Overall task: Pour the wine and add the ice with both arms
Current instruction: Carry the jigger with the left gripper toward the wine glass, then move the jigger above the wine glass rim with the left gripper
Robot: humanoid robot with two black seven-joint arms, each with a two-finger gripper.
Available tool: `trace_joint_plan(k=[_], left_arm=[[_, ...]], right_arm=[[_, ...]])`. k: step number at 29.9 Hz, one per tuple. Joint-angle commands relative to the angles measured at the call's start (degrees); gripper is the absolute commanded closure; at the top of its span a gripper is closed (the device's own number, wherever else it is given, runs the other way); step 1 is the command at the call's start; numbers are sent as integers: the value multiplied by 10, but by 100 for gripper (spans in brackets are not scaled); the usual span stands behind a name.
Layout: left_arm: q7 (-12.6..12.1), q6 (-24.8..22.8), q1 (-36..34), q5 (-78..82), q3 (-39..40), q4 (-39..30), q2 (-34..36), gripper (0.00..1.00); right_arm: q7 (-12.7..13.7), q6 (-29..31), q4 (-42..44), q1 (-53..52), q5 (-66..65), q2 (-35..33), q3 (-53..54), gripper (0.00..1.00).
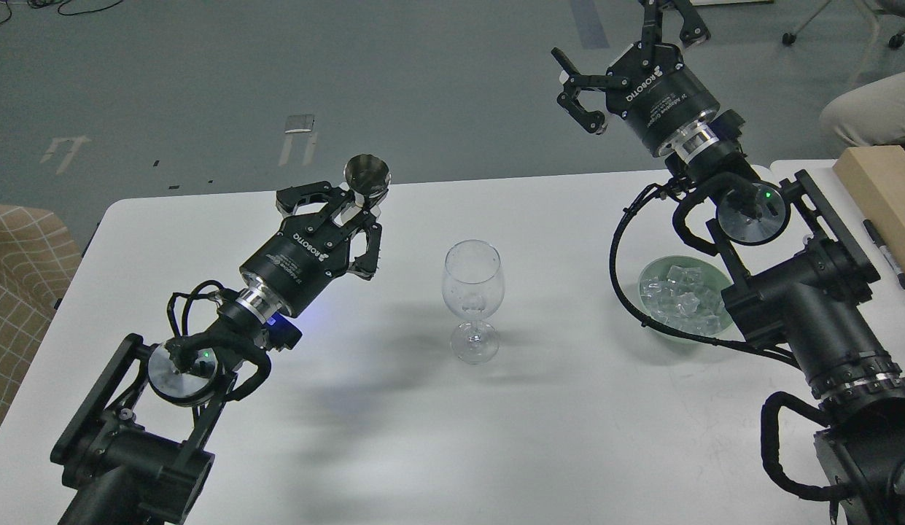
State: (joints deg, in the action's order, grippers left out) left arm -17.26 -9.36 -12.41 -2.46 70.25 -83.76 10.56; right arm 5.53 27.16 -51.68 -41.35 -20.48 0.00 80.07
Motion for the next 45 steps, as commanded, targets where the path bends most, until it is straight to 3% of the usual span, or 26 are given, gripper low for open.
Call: trace_joint_plan(k=[1, 45], left_arm=[[0, -3, -5, 0, -4, 0, 3, 90], [3, 5, -74, 44, -50, 13, 1, 90]], right_arm=[[0, 0, 0, 0, 0, 0, 0, 0], [0, 0, -1, 0, 0, 0, 1, 0]])
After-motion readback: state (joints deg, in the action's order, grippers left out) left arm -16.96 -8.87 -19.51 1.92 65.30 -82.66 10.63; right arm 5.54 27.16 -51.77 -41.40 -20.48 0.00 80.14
